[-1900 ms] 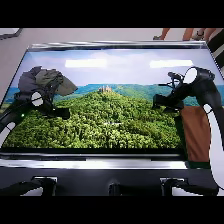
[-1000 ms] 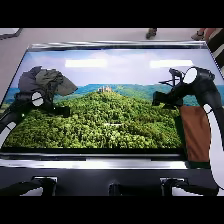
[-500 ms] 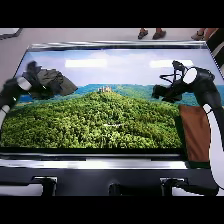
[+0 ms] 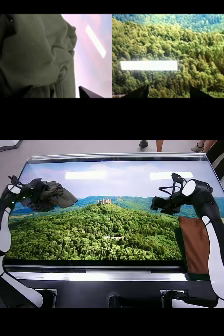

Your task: Fold the shirts.

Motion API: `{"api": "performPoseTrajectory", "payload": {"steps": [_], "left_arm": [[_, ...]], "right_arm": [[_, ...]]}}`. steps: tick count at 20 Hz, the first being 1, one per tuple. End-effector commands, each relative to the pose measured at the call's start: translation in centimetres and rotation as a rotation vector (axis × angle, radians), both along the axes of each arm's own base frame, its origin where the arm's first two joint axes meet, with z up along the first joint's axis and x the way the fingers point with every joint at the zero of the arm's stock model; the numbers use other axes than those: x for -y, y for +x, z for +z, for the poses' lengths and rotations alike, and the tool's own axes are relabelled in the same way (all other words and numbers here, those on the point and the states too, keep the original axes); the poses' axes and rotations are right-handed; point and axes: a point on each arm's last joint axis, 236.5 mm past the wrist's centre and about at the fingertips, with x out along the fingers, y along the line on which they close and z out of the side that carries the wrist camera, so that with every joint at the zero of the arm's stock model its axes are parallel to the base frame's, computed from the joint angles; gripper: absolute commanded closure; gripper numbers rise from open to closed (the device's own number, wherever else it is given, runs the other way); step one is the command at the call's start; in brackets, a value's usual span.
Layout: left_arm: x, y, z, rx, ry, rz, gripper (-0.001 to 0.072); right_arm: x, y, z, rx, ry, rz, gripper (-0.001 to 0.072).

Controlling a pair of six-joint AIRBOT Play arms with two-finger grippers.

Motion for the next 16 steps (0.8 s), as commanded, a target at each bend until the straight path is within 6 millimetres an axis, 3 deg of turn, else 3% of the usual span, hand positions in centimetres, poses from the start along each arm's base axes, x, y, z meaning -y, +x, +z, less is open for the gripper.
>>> {"api": "performPoseTrajectory", "payload": {"steps": [1, 5, 6, 7, 10, 11, 13, 15, 16], "left_arm": [[-0.6, 1.7, -2.3, 0.027, -0.015, 0.058, -0.0013], [-0.4, 1.5, -5.4, -0.020, -0.030, 0.057, -0.0013], [-0.2, 1.5, -5.9, -0.029, -0.045, 0.059, 0.0084], [0.0, 1.5, -6.3, -0.034, -0.066, 0.064, 0.0323], [1.0, 1.6, -6.9, -0.039, -0.148, 0.077, 0.0613], [1.4, 1.8, -6.5, -0.030, -0.167, 0.074, 0.0671], [1.9, 2.8, -3.6, 0.063, -0.171, 0.034, 0.0673], [2.0, 4.1, 3.2, 0.248, -0.070, -0.031, 0.0675], [2.1, 4.2, 7.7, 0.340, 0.002, -0.057, 0.0675]], "right_arm": [[-0.2, -0.2, -0.1, -0.011, 0.008, -0.001, 0.0110], [-0.4, -1.2, -0.4, -0.052, 0.011, 0.010, 0.0110], [-0.4, -1.4, -0.5, -0.064, 0.013, 0.013, 0.0110], [-0.5, -1.7, -0.6, -0.076, 0.013, 0.016, 0.0110], [-0.5, -2.4, -0.8, -0.106, 0.012, 0.024, 0.0110], [-0.5, -2.5, -0.8, -0.110, 0.012, 0.026, 0.0110], [-0.5, -2.5, -0.8, -0.108, 0.011, 0.026, 0.0110], [0.0, -2.2, -0.7, -0.091, -0.015, 0.042, 0.0110], [0.5, -2.3, -0.6, -0.085, -0.042, 0.058, 0.0110]]}}
